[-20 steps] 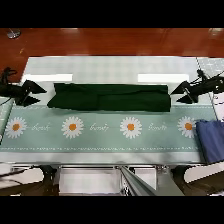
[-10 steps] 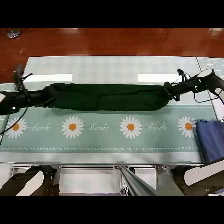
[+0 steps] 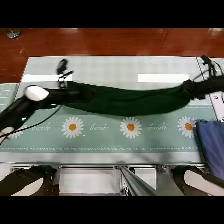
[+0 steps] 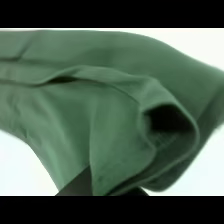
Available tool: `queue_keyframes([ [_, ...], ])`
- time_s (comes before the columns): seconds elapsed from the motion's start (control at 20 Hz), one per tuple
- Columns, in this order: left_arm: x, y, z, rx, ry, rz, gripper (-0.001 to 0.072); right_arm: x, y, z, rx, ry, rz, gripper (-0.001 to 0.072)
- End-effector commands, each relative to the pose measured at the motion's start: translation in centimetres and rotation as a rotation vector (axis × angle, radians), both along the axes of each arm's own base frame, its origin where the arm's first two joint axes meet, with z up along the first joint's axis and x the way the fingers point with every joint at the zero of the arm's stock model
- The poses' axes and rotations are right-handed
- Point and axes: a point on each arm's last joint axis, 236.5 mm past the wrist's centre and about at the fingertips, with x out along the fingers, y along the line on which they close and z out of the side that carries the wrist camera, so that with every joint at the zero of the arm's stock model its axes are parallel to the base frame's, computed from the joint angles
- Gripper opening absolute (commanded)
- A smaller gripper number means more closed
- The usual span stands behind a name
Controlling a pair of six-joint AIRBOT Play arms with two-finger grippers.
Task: Fold the shirts.
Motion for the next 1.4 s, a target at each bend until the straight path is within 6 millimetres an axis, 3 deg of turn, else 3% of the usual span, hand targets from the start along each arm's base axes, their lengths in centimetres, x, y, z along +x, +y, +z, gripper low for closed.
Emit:
queue_keyframes([
  [0.0, -0.2, -9.1, -0.4, 0.047, -0.085, -0.143, 0.0019, -6.0, -0.5, 2.7, -0.117, -0.085, -0.071, 0.0017],
  [0.1, -1.4, -13.9, -3.4, 0.114, -0.027, -0.27, 0.0019, -7.2, 0.1, 4.7, -0.116, -0.146, -0.122, 0.0017],
  [0.2, -3.2, -17.1, -7.1, 0.201, 0.116, -0.341, 0.0019, -7.9, 0.3, 6.1, -0.119, -0.186, -0.138, 0.0017],
  [0.3, -5.6, -19.7, -9.7, 0.239, 0.265, -0.395, 0.0021, -8.2, 0.4, 6.1, -0.124, -0.185, -0.131, 0.0017],
  [0.45, -9.6, -24.3, -11.0, 0.207, 0.341, -0.5, 0.0021, -7.4, 0.5, 6.3, -0.123, -0.211, -0.135, 0.0017],
  [0.6, -14.0, -28.3, -11.0, 0.11, 0.423, -0.56, 0.0022, -6.9, 1.5, 6.3, -0.116, -0.226, -0.104, 0.0017],
  [0.65, -14.7, -28.9, -10.8, 0.093, 0.427, -0.576, 0.0022, -6.9, 2.0, 6.0, -0.11, -0.211, -0.09, 0.0017],
  [0.75, -13.2, -28.4, -9.6, 0.076, 0.428, -0.558, 0.0021, -6.8, 2.8, 5.4, -0.101, -0.191, -0.062, 0.0017],
  [0.85, -8.6, -26.5, -6.3, 0.031, 0.394, -0.504, 0.0021, -6.8, 3.4, 5.1, -0.097, -0.181, -0.035, 0.0017],
  [0.9, -5.0, -24.7, -4.2, -0.002, 0.366, -0.446, 0.0021, -6.8, 3.8, 5.0, -0.091, -0.176, -0.025, 0.0017],
  [1.05, 5.3, -15.7, 1.8, -0.083, 0.3, -0.231, 0.0021, -6.2, 6.4, 5.1, -0.02, -0.179, 0.013, 0.0017],
  [1.15, 9.0, -8.6, 5.9, -0.101, 0.259, -0.142, 0.0021, -5.3, 9.3, 5.2, 0.056, -0.183, 0.048, 0.0017],
  [1.35, 12.6, 6.0, 14.2, -0.051, 0.041, 0.062, 0.0021, -2.1, 17.1, 5.6, 0.145, -0.185, 0.195, 0.0017],
])
